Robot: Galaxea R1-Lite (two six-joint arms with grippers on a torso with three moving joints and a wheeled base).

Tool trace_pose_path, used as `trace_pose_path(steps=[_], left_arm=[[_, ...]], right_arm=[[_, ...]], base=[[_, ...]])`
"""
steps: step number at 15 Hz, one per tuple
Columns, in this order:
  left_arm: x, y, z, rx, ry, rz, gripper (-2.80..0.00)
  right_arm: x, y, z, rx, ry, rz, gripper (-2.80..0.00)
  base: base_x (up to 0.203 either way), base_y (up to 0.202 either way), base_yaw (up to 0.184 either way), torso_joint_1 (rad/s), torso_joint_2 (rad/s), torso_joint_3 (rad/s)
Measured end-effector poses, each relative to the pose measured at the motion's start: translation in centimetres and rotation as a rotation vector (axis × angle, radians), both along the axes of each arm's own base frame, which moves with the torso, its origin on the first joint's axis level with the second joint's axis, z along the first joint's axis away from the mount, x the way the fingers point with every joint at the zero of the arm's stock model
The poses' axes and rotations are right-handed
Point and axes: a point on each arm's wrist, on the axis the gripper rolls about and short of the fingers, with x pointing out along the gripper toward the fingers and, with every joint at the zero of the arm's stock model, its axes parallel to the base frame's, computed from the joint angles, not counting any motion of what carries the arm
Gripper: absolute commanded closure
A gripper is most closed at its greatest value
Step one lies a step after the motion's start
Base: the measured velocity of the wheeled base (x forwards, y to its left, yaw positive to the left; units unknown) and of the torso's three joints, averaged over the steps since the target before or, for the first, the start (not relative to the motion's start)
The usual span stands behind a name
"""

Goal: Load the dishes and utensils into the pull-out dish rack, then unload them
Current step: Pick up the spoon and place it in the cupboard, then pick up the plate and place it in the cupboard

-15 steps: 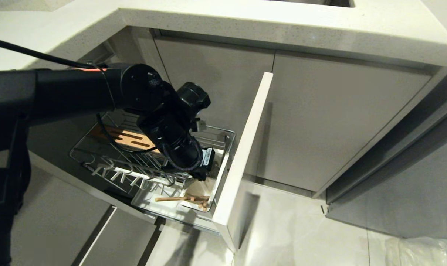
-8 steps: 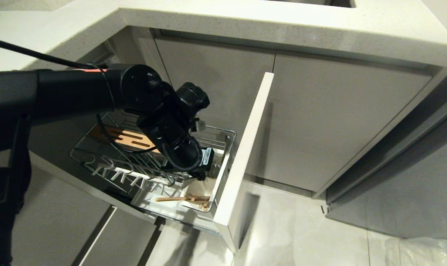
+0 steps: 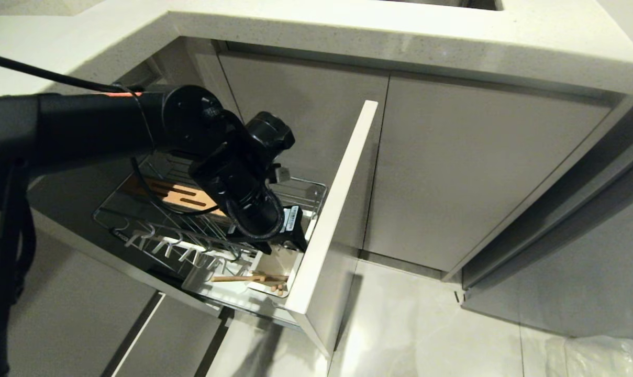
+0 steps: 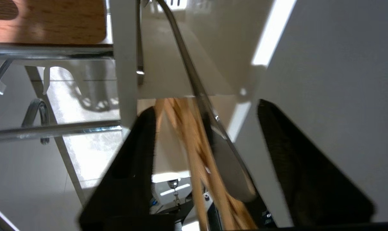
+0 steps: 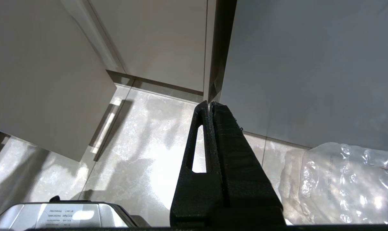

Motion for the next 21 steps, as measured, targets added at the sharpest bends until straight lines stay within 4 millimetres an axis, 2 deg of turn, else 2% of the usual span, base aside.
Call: trace_pose_path(steps=[6, 7, 14, 17, 21], left_arm=[[-2.7, 1.5, 4.0, -0.068, -0.085, 0.009, -2.8], [-3.2, 1.8, 4.7, -0.08, -0.102, 0.013, 0.0], [-7.7, 4.0, 9.3, -0.152, -0.216, 0.014, 0.0], [-11.1, 5.7, 12.0, -0.211, -0.296, -0.002, 0.0], [-16.2, 9.3, 15.7, -0.303, -0.461, 0.013, 0.0]], right_arm=[[0.0, 0.0, 0.0, 0.0, 0.0, 0.0, 0.0], [0.0, 0.0, 0.0, 0.0, 0.0, 0.0, 0.0], [0.0, 0.0, 0.0, 0.0, 0.0, 0.0, 0.0], [0.0, 0.0, 0.0, 0.0, 0.0, 0.0, 0.0], [0.0, 0.0, 0.0, 0.0, 0.0, 0.0, 0.0]], base=[[0.0, 0.0, 0.0, 0.0, 0.0, 0.0], [0.0, 0.0, 0.0, 0.0, 0.0, 0.0], [0.0, 0.0, 0.0, 0.0, 0.0, 0.0], [0.0, 0.0, 0.0, 0.0, 0.0, 0.0], [0.0, 0.0, 0.0, 0.0, 0.0, 0.0]])
